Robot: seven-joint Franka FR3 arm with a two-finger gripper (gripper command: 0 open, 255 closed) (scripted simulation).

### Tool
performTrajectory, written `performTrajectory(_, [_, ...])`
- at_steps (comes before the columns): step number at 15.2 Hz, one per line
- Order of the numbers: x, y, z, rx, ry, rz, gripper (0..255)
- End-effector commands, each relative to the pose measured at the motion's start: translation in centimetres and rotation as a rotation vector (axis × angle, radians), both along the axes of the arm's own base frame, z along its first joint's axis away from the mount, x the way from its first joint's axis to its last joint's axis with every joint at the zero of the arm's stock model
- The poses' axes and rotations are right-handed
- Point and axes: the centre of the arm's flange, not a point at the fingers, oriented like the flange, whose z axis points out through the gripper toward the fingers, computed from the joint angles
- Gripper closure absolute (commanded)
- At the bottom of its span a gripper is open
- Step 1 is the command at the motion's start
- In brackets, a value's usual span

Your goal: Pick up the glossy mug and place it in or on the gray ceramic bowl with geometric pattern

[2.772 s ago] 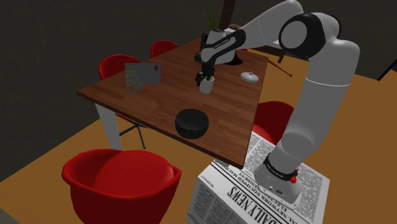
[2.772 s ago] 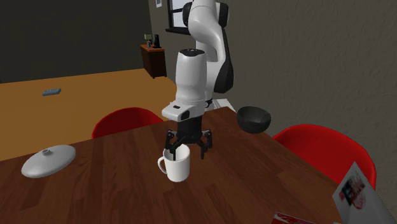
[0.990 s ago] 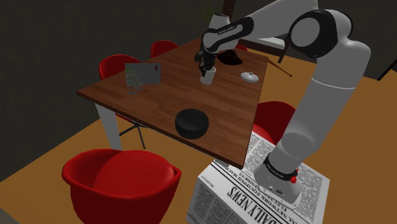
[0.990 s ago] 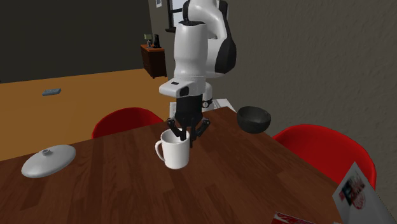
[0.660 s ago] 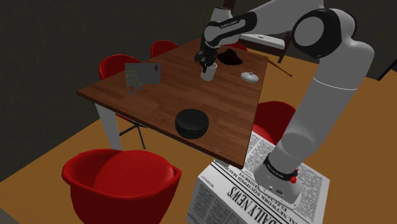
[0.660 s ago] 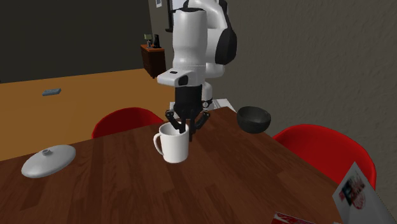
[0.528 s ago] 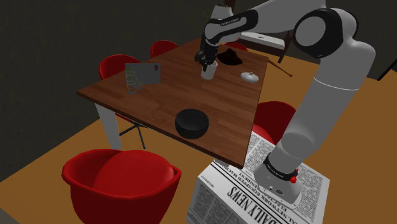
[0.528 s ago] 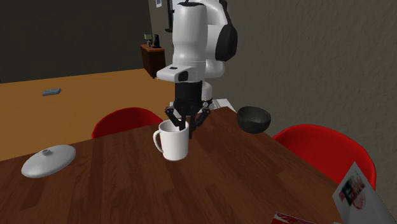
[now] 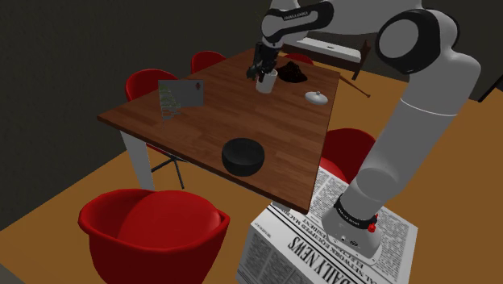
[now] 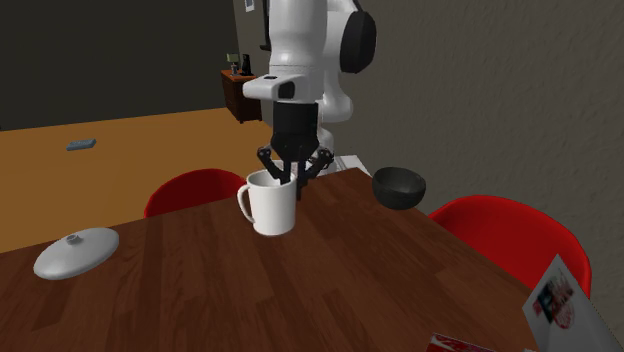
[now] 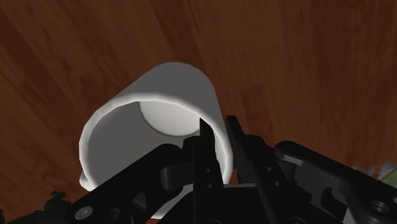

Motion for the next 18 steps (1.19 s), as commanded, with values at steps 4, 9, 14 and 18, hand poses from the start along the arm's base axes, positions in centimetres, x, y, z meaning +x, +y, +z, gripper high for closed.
performTrajectory(4, [0.0,0.1,2.4,0.0,0.0,0.0,255])
performTrajectory(9, [-3.3,5.7,2.8,0.0,0.0,0.0,255])
performTrajectory(14, [-6.6,11.4,3.2,0.0,0.0,0.0,255])
performTrajectory(18, [-9.3,16.0,3.5,0.0,0.0,0.0,255])
